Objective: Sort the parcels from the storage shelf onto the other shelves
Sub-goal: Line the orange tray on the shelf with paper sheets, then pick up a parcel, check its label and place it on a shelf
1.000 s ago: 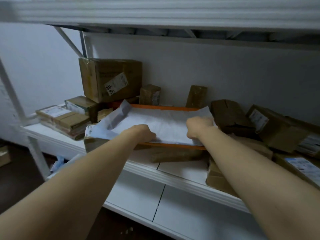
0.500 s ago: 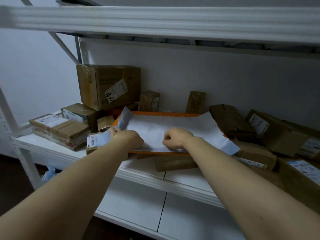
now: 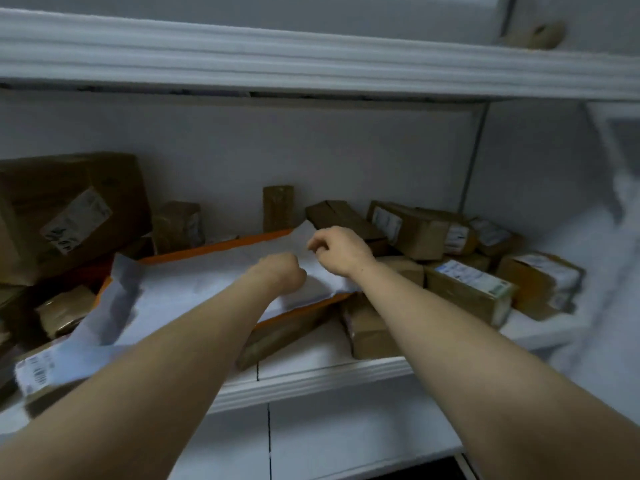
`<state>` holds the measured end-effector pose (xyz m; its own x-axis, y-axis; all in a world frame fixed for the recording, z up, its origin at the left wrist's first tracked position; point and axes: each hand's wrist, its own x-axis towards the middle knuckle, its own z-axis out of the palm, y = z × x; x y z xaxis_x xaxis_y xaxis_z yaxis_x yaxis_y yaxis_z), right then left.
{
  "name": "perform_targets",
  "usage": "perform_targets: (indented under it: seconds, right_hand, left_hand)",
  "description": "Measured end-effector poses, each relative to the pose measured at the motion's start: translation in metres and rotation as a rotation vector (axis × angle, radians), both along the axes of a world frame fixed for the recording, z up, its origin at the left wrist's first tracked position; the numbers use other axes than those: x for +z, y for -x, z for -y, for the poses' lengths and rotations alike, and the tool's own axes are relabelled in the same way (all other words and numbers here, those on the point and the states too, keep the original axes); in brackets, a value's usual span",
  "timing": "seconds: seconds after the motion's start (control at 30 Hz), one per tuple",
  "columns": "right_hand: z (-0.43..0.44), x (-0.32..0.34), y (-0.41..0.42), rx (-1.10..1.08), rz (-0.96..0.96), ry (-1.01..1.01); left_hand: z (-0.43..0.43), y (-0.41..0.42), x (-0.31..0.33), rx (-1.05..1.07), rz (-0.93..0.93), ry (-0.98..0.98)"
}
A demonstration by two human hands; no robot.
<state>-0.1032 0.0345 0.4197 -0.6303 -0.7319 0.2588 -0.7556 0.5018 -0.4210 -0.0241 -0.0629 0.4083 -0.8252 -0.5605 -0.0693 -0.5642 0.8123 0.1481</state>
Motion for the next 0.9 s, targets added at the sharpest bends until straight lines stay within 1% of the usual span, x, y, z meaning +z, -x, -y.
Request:
perform_targets:
  seconds: [0.1, 0.17, 0.3, 0.4, 0.47, 0.5, 0.6, 0.67, 0.8, 0.9]
  right_hand:
    - [-0.036, 0.001, 0.01, -0.179, -0.02, 0.07]
    - [-0.06, -0.001, 0.014, -0.275, -0.008, 0.063]
    - [-0.111, -0.014, 0.025, -0.46, 0.038, -0.05]
    - [-0.143, -0.027, 0.035, -0.523, 0.128, -0.158]
    - [-0.159, -0.036, 0.042, -0.525, 0.184, -0.204]
    - [-0.166, -0.04, 0.046, -0.521, 0.212, -0.229]
    - [-0.177, -0.056, 0.057, -0.498, 0.291, -0.31]
    - [-0.182, -0.066, 0.066, -0.468, 0.326, -0.318]
    - [-0.186, -0.084, 0.086, -0.443, 0.461, -0.251]
    - [-0.187, -0.094, 0.094, -0.455, 0.625, -0.125]
  left_hand:
    - [-0.028, 0.022, 0.002, -0.116, -0.04, -0.038]
    - [-0.048, 0.033, 0.002, -0.184, -0.08, -0.041]
    - [-0.082, 0.044, -0.006, -0.375, -0.333, 0.04]
    - [-0.106, 0.049, -0.012, -0.496, -0.388, 0.03]
    - [-0.117, 0.055, -0.018, -0.522, -0.342, -0.013]
    - [-0.122, 0.06, -0.023, -0.524, -0.283, -0.014]
    - [-0.126, 0.07, -0.039, -0.498, -0.036, -0.022]
    - [-0.125, 0.076, -0.055, -0.46, 0.101, -0.05]
    - [-0.119, 0.087, -0.079, -0.377, 0.171, -0.007]
    - [-0.115, 0.097, -0.09, -0.346, 0.227, 0.02]
